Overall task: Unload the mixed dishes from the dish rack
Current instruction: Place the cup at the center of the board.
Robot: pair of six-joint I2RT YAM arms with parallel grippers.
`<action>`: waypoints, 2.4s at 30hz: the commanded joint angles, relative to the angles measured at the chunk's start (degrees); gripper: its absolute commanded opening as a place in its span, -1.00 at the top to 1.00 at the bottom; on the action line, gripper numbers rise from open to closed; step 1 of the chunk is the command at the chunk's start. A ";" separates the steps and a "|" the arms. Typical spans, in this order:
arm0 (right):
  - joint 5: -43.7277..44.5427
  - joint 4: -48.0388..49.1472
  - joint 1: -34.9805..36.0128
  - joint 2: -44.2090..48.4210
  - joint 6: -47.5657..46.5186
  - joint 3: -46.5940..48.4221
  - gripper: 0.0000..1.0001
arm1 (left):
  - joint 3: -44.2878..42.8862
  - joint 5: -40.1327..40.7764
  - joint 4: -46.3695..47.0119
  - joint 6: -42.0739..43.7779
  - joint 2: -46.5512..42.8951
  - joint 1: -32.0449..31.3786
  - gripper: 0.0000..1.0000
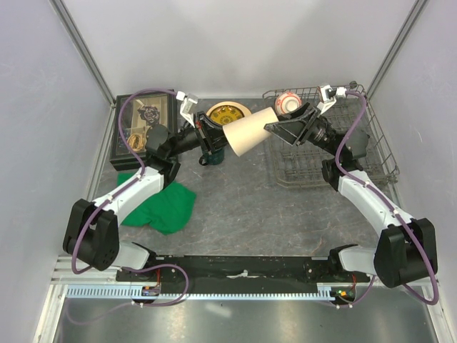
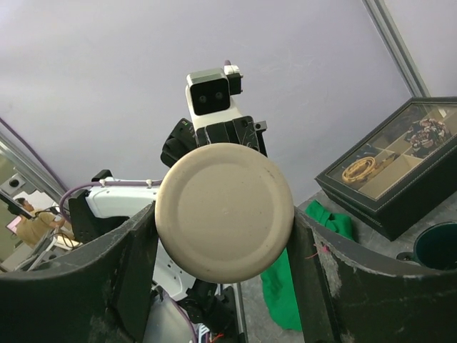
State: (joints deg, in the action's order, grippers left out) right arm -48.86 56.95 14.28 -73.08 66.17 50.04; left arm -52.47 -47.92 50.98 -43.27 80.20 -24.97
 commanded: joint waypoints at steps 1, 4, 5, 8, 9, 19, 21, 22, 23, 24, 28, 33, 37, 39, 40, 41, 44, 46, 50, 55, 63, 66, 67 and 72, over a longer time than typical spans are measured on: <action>-1.33 -1.21 0.75 1.80 -5.52 -0.29 -0.50 | -2.55 -0.68 1.84 -3.67 -0.13 -0.52 0.97; -0.71 -4.37 0.75 2.68 -7.72 -0.47 -0.74 | -2.73 -0.94 1.23 -2.79 -0.66 -0.43 0.97; -0.45 -5.17 0.83 3.29 -8.33 -0.73 -0.89 | -2.73 -1.03 0.44 -2.09 -1.27 -0.25 0.97; 0.43 -7.99 0.75 4.52 -10.62 -1.09 -0.96 | -2.64 -0.77 -0.61 -1.30 -2.07 0.27 0.97; 0.61 -8.52 0.75 4.70 -11.06 -1.09 -0.96 | -2.64 -0.68 -0.97 -1.12 -2.50 0.45 0.97; 0.43 -10.72 -0.57 6.19 -11.68 -0.91 -0.96 | -1.41 0.20 -2.20 -1.38 -4.88 5.98 0.97; 0.08 -10.81 -0.75 6.63 -11.94 -1.09 -0.96 | -2.11 -0.07 -3.51 -0.86 -4.71 7.04 0.97; -0.01 -11.07 -0.75 6.89 -12.12 -1.09 -0.96 | -3.33 -0.59 -6.30 -0.16 -4.53 7.65 0.97; -0.18 -11.33 -0.75 7.33 -12.55 -1.26 -0.96 | -4.13 -0.59 -8.42 2.02 -4.18 7.92 0.97; -0.27 -11.86 -0.75 7.51 -13.78 -1.26 -0.96 | -5.09 -0.68 -10.88 3.87 -3.92 7.92 0.97; -0.97 -17.55 -0.75 9.09 -18.52 -0.30 -0.96 | -18.84 2.29 -35.71 18.18 0.29 7.92 0.97; -1.24 -23.89 -0.66 10.15 -23.54 1.64 -0.96 | -31.36 7.65 -57.64 31.30 8.80 7.92 0.97; -0.97 -28.98 -0.75 11.11 -27.32 2.95 -0.96 | -45.83 10.47 -71.16 37.89 17.32 7.75 0.97; -0.62 -31.01 -0.84 11.47 -30.04 3.48 -0.96 | -50.78 12.66 -78.53 41.58 21.11 7.66 0.97; -0.45 -32.85 -0.84 11.82 -30.92 3.83 -0.96 | -55.50 13.37 -80.58 42.73 24.53 7.48 0.97; -0.36 -33.65 -0.84 12.08 -31.80 3.92 -0.96 | -58.16 14.42 -82.95 45.52 26.74 7.31 0.97; 0.26 -36.64 -1.01 12.78 -34.61 4.62 -0.96 | -69.06 17.85 -93.23 50.10 34.80 6.34 0.97; 0.69 -38.65 -1.27 13.31 -36.37 5.15 -0.97 | -78.25 21.27 -101.20 53.01 39.22 5.20 0.97; 1.49 -39.90 -2.15 14.28 -37.43 5.07 -0.96 | -87.97 26.73 -108.88 59.15 46.44 3.62 0.97; 2.01 -40.16 -2.95 14.89 -37.70 4.63 -0.96 | -88.33 33.75 -111.18 64.79 48.64 0.20 0.97; 2.10 -40.34 -3.65 15.25 -37.43 4.45 -0.96 | -88.77 42.29 -115.23 74.37 51.54 -4.47 0.97; 2.10 -40.34 -3.82 15.33 -37.43 4.27 -0.96 | -89.12 44.84 -116.11 77.54 52.77 -5.70 0.97; 2.10 -40.34 -3.82 15.42 -37.43 4.19 -0.96 | -89.65 45.89 -116.72 78.07 53.21 -6.22 0.97; 2.10 -40.25 -3.74 15.33 -37.43 4.01 -0.97 | -90.18 47.74 -117.78 81.49 54.71 -7.37 0.97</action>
State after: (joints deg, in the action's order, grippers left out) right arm -47.46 15.49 10.70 -58.89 29.74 52.69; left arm -139.79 -3.70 -65.28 32.29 134.02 -31.66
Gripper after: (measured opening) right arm 0.982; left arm 0.067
